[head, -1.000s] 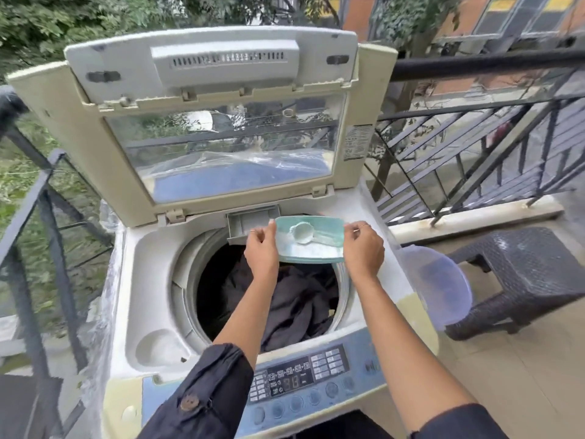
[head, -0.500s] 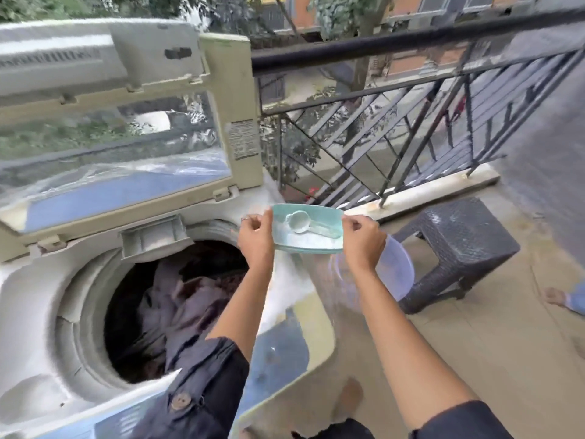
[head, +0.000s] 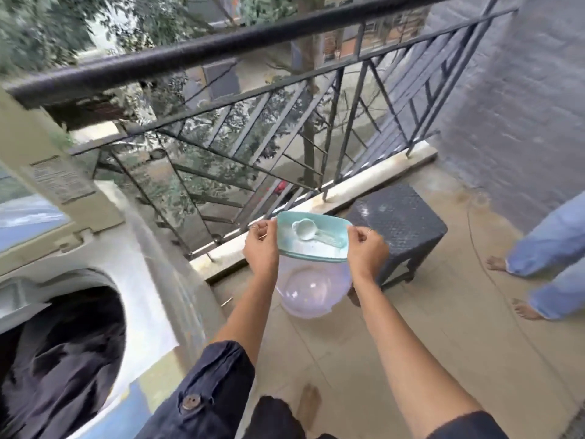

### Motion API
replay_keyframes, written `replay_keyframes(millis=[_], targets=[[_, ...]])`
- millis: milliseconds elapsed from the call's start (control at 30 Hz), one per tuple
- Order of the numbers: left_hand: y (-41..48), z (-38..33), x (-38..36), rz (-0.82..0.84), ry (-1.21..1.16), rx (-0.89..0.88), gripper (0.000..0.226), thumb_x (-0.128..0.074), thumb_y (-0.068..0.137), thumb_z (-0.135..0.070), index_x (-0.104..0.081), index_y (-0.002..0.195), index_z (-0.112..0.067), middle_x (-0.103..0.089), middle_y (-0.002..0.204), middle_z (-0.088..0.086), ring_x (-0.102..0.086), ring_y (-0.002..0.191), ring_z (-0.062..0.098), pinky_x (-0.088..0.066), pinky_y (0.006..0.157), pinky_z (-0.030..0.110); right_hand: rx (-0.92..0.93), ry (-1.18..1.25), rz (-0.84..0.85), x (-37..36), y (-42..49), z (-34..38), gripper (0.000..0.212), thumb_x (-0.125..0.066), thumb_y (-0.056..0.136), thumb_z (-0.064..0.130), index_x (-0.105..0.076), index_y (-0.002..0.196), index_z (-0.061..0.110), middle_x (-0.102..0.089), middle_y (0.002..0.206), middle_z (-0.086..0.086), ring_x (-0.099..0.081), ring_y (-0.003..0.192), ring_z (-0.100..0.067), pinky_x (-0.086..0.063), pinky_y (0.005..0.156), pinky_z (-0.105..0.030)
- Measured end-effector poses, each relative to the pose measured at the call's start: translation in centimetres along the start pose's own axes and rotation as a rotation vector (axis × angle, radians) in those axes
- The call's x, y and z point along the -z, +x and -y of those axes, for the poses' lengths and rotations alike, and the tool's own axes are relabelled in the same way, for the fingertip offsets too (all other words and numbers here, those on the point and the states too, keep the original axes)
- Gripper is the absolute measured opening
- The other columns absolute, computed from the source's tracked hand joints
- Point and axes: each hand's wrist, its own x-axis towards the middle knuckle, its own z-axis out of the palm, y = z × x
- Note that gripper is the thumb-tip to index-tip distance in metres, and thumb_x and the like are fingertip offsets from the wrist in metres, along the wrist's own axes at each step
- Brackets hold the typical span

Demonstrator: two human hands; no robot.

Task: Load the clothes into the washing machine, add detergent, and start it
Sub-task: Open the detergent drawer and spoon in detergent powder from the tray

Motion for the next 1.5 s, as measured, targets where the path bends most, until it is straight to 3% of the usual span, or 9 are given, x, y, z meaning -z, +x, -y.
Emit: replay_keyframes(millis=[200, 300, 400, 633, 767, 1067, 1200, 1333, 1500], targets=[[1.5, 0.8, -8.0, 0.138, 0.098, 0.049, 0.016, -0.062, 0.089, -0.032, -0.068, 0.093, -0.017, -0.069, 0.096, 0.008, -0.063, 0.089, 0.022, -0.050, 0.082, 0.030, -0.140, 0.020, -0.079, 1.5, 6.1, -3.2, 0.024, -0.059, 0.087, 0.020, -0.073, 0.095, 0.002, -0.073, 0.092, -0.019, -0.065, 0.089, -0.035, -0.045, 0.073, -0.034], [2.9, 1.3, -12.6, 0.200, 0.110, 0.086, 0.008, -0.059, 0.089, -0.026, -0.066, 0.090, -0.020, -0.069, 0.093, 0.006, -0.065, 0.097, 0.027, -0.052, 0.092, 0.045, -0.183, 0.030, -0.117, 1.6, 9.7, -4.7, 0.025, -0.059, 0.087, 0.021, -0.073, 0.093, 0.002, -0.073, 0.092, -0.019, -0.066, 0.088, -0.036, -0.047, 0.074, -0.035], [4.4, 1.4, -17.8, 0.281, 0.165, 0.092, 0.012, -0.056, 0.090, -0.019, -0.068, 0.090, -0.016, -0.070, 0.099, 0.015, -0.065, 0.100, 0.032, -0.051, 0.092, 0.049, -0.254, 0.020, -0.145, 1.5, 13.8, -6.4, 0.025, -0.059, 0.086, 0.023, -0.073, 0.094, 0.004, -0.073, 0.094, -0.017, -0.066, 0.090, -0.036, -0.049, 0.074, -0.035], [7.7, 2.4, -27.9, 0.354, 0.263, 0.137, 0.026, -0.054, 0.088, -0.013, -0.073, 0.106, -0.014, -0.072, 0.100, 0.004, -0.065, 0.099, 0.022, -0.049, 0.094, 0.030, -0.402, 0.032, -0.180, 0.0, 21.4, -10.2, 0.026, -0.058, 0.089, 0.017, -0.070, 0.107, 0.004, -0.071, 0.105, -0.017, -0.063, 0.097, -0.032, -0.036, 0.069, -0.023], [10.3, 5.5, -33.1, 0.390, 0.309, 0.186, 0.023, -0.060, 0.082, -0.015, -0.076, 0.098, -0.019, -0.075, 0.096, 0.005, -0.068, 0.097, 0.025, -0.052, 0.094, 0.039, -0.501, 0.017, -0.178, -1.5, 25.1, -13.5, 0.028, -0.057, 0.090, 0.016, -0.067, 0.113, 0.001, -0.069, 0.110, -0.018, -0.063, 0.101, -0.032, -0.044, 0.079, -0.027], [16.8, 17.1, -41.9, 0.433, 0.377, 0.276, 0.023, -0.067, 0.074, -0.015, -0.073, 0.069, -0.037, -0.074, 0.085, -0.003, -0.070, 0.091, 0.024, -0.055, 0.091, 0.040, -0.606, 0.007, -0.132, -7.5, 32.2, -22.6, 0.028, -0.057, 0.089, 0.009, -0.066, 0.114, 0.001, -0.068, 0.112, -0.018, -0.063, 0.104, -0.032, -0.049, 0.086, -0.031], [17.0, 18.8, -43.8, 0.435, 0.383, 0.314, 0.032, -0.058, 0.079, 0.001, -0.075, 0.099, -0.018, -0.074, 0.096, 0.005, -0.067, 0.085, 0.022, -0.055, 0.087, 0.037, -0.658, -0.009, -0.091, -10.2, 33.5, -26.3, 0.028, -0.057, 0.089, 0.007, -0.065, 0.114, 0.000, -0.068, 0.112, -0.019, -0.064, 0.104, -0.032, -0.050, 0.085, -0.031], [17.1, 20.4, -44.6, 0.423, 0.385, 0.342, 0.037, -0.052, 0.079, 0.002, -0.072, 0.106, -0.014, -0.072, 0.105, 0.013, -0.066, 0.099, 0.038, -0.054, 0.090, 0.048, -0.708, -0.034, -0.062, -11.8, 33.8, -28.5, 0.028, -0.058, 0.087, 0.008, -0.066, 0.113, 0.001, -0.067, 0.113, -0.019, -0.062, 0.106, -0.033, -0.049, 0.088, -0.033], [16.5, 20.0, -44.7, 0.471, 0.384, 0.316, 0.040, -0.044, 0.084, 0.006, -0.069, 0.109, -0.012, -0.069, 0.111, 0.015, -0.064, 0.094, 0.031, -0.050, 0.091, 0.042, -0.754, -0.062, -0.036, -12.4, 33.8, -29.4, 0.029, -0.059, 0.088, 0.009, -0.065, 0.115, 0.001, -0.067, 0.114, -0.018, -0.061, 0.107, -0.033, -0.048, 0.087, -0.033]])
